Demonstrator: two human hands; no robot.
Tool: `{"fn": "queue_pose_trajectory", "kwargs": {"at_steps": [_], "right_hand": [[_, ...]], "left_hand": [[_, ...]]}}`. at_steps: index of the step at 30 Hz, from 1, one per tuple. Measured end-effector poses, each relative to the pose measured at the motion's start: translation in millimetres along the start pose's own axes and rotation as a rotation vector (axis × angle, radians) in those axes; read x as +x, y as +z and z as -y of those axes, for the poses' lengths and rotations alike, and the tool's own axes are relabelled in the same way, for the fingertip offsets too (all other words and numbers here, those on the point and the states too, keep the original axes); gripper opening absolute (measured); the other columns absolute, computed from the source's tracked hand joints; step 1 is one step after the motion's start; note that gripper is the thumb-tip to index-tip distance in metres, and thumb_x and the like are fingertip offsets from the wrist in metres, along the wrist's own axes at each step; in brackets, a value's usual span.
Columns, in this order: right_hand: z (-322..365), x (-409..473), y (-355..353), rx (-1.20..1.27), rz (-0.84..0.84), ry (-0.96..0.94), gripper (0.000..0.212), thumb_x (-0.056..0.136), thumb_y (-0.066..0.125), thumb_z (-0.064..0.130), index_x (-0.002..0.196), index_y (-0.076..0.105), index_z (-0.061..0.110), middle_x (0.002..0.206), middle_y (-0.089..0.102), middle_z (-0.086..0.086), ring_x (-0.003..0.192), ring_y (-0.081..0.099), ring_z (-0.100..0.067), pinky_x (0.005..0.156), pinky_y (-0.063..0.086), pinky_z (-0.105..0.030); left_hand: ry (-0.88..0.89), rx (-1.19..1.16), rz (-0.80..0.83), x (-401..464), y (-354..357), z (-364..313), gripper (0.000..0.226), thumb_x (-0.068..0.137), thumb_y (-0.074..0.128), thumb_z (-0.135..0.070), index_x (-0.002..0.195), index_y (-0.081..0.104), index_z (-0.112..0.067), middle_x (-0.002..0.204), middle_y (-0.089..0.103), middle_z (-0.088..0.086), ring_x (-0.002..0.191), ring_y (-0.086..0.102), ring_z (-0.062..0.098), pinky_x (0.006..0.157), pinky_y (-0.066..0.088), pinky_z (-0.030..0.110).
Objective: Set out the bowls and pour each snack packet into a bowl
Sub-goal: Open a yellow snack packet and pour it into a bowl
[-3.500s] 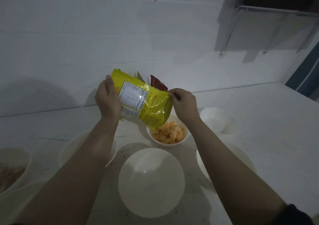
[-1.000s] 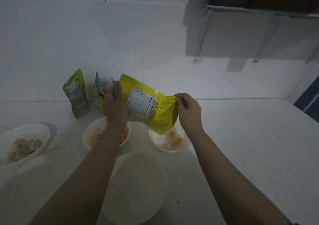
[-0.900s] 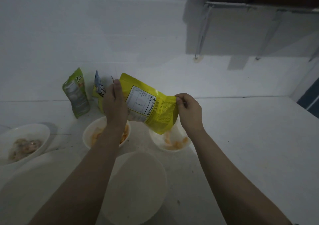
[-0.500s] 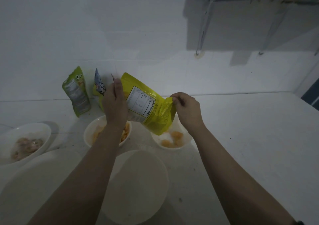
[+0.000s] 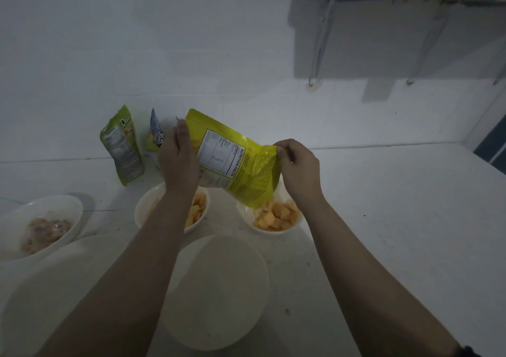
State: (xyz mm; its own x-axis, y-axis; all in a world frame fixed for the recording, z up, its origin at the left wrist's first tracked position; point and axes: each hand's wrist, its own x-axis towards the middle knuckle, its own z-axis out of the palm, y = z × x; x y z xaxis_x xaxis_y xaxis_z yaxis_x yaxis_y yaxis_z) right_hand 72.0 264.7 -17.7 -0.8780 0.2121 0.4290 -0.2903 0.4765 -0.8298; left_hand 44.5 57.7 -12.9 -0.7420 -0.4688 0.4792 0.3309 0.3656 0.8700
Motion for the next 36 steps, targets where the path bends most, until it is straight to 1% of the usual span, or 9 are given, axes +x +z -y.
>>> {"fn": "queue_pose_trajectory", "kwargs": {"at_steps": [9, 15, 20, 22, 25, 30, 32, 34, 36], "right_hand": [[-2.0, -6.8, -3.1, 0.052, -0.038, 0.035, 0.017, 0.096, 0.054, 0.015, 0.091, 0.070, 0.018, 0.083, 0.070, 0.007, 0.082, 0.063, -0.011, 0.072, 0.047, -0.023], [3.2, -5.0, -7.0, 0.019, -0.022, -0.002, 0.018, 0.097, 0.053, 0.014, 0.090, 0.070, 0.018, 0.082, 0.068, 0.011, 0.079, 0.059, -0.003, 0.068, 0.042, -0.012], [1.8, 0.9, -10.3, -0.010, 0.046, 0.023, 0.017, 0.096, 0.053, 0.014, 0.093, 0.070, 0.017, 0.084, 0.069, 0.008, 0.080, 0.061, -0.008, 0.070, 0.047, -0.020], [2.9, 2.8, -11.1, -0.025, 0.042, 0.038, 0.017, 0.096, 0.052, 0.013, 0.093, 0.069, 0.017, 0.083, 0.067, 0.010, 0.077, 0.058, -0.003, 0.067, 0.043, -0.015], [4.6, 3.3, -11.2, -0.037, 0.020, 0.040, 0.017, 0.097, 0.052, 0.013, 0.093, 0.068, 0.017, 0.082, 0.065, 0.011, 0.077, 0.057, -0.006, 0.064, 0.040, -0.009], [5.2, 4.9, -17.5, -0.016, -0.005, 0.091, 0.016, 0.095, 0.053, 0.014, 0.091, 0.069, 0.017, 0.081, 0.067, 0.006, 0.083, 0.063, -0.019, 0.076, 0.053, -0.034], [5.7, 2.3, -19.0, -0.022, -0.020, 0.087, 0.016, 0.096, 0.053, 0.013, 0.091, 0.068, 0.016, 0.080, 0.066, 0.006, 0.080, 0.060, -0.017, 0.073, 0.049, -0.028], [6.0, -2.6, -19.4, -0.068, 0.008, 0.067, 0.016, 0.097, 0.052, 0.011, 0.093, 0.067, 0.014, 0.083, 0.066, 0.004, 0.080, 0.057, -0.014, 0.067, 0.042, -0.015], [5.1, -5.5, -18.6, -0.143, 0.047, 0.022, 0.016, 0.096, 0.052, 0.011, 0.096, 0.068, 0.013, 0.089, 0.067, 0.004, 0.083, 0.055, -0.012, 0.071, 0.041, -0.013]], "left_hand": [[0.020, 0.002, 0.019, 2.3, -0.3, -1.5, 0.045, 0.097, 0.030, -0.057, 0.064, 0.036, -0.027, 0.060, 0.041, -0.005, 0.058, 0.042, 0.020, 0.056, 0.035, 0.037], [0.014, -0.041, 0.025, 1.5, -2.9, -1.3, 0.044, 0.099, 0.030, -0.055, 0.063, 0.036, -0.030, 0.060, 0.039, -0.007, 0.058, 0.040, 0.018, 0.057, 0.034, 0.036], [0.031, -0.033, 0.032, 0.5, -2.2, -5.5, 0.044, 0.100, 0.030, -0.053, 0.063, 0.033, -0.029, 0.058, 0.035, -0.006, 0.056, 0.036, 0.019, 0.056, 0.031, 0.036], [0.046, -0.007, 0.025, -2.9, -0.7, -8.1, 0.044, 0.102, 0.031, -0.048, 0.063, 0.034, -0.027, 0.058, 0.036, -0.006, 0.055, 0.037, 0.016, 0.056, 0.030, 0.033], [0.063, 0.018, 0.014, -6.3, 0.8, -11.0, 0.044, 0.103, 0.030, -0.045, 0.064, 0.036, -0.025, 0.059, 0.038, -0.006, 0.056, 0.039, 0.015, 0.056, 0.029, 0.032], [0.079, -0.033, 0.037, -2.1, 0.0, -7.3, 0.044, 0.100, 0.029, -0.052, 0.067, 0.037, -0.024, 0.061, 0.039, -0.001, 0.058, 0.040, 0.019, 0.055, 0.035, 0.039], [0.099, -0.031, 0.029, -3.1, 0.4, -10.3, 0.043, 0.100, 0.029, -0.052, 0.066, 0.037, -0.028, 0.061, 0.040, -0.005, 0.059, 0.042, 0.018, 0.057, 0.037, 0.039], [0.106, -0.035, 0.028, -5.0, 0.9, -10.6, 0.042, 0.100, 0.029, -0.051, 0.066, 0.037, -0.028, 0.062, 0.040, -0.005, 0.059, 0.040, 0.017, 0.056, 0.035, 0.039], [0.116, -0.018, 0.028, -6.5, 1.0, -10.1, 0.041, 0.102, 0.030, -0.048, 0.066, 0.036, -0.027, 0.061, 0.039, -0.003, 0.058, 0.038, 0.015, 0.055, 0.033, 0.038]]}}
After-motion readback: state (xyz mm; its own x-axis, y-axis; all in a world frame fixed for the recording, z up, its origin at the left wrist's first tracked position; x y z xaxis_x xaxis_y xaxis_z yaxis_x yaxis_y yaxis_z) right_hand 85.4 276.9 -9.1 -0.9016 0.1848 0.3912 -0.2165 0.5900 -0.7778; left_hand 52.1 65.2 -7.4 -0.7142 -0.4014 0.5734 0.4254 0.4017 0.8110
